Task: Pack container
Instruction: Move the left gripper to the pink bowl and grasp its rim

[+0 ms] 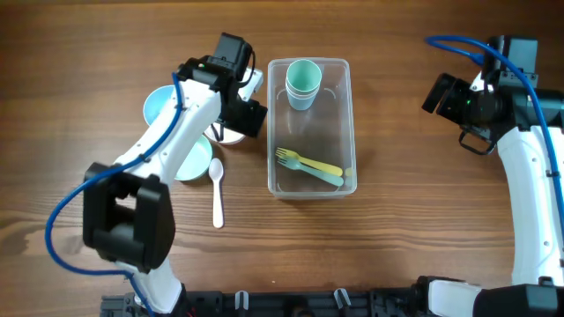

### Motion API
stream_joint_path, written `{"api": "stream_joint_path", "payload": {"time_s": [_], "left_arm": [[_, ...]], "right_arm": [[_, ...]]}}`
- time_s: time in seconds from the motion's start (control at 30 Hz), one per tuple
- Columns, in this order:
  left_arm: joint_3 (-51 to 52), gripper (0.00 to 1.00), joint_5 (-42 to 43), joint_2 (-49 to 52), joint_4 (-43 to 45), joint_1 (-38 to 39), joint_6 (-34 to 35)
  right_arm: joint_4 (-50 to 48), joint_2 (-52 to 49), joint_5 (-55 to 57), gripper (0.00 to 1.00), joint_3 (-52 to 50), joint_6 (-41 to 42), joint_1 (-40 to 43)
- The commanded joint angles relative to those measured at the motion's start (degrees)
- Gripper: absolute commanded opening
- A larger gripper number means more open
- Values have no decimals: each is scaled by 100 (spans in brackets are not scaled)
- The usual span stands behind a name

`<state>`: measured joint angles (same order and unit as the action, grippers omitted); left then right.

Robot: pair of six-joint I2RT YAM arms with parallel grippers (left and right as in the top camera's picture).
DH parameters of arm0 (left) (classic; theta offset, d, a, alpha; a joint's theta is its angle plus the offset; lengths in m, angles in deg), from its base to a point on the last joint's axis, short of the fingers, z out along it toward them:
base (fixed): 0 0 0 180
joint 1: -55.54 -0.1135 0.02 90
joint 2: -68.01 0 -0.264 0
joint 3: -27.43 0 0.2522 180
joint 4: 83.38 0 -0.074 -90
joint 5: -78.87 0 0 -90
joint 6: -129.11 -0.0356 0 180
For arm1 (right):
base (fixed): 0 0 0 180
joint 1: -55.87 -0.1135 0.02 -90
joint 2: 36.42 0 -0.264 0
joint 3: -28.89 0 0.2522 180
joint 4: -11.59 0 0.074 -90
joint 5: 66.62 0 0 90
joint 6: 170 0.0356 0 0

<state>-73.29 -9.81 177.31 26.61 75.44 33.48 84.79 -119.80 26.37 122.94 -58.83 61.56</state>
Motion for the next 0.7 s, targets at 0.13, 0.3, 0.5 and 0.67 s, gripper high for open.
{"api": "stream_joint_path", "payload": {"time_s": [0.13, 0.3, 0.5, 0.67], "left_arm": [[-28, 64, -146, 699, 232, 11, 52], [-26, 47, -140, 828, 326, 13, 52], [-26, 25, -140, 881, 289, 13, 144], [7, 15, -70, 881, 271, 13, 199]], "right_arm": [[-33, -55, -50, 100, -39, -2, 22], [-33, -55, -50, 100, -39, -2, 22], [-33, -55, -50, 100, -39, 0, 22], [-33, -55, -50, 100, -39, 0, 22]]}}
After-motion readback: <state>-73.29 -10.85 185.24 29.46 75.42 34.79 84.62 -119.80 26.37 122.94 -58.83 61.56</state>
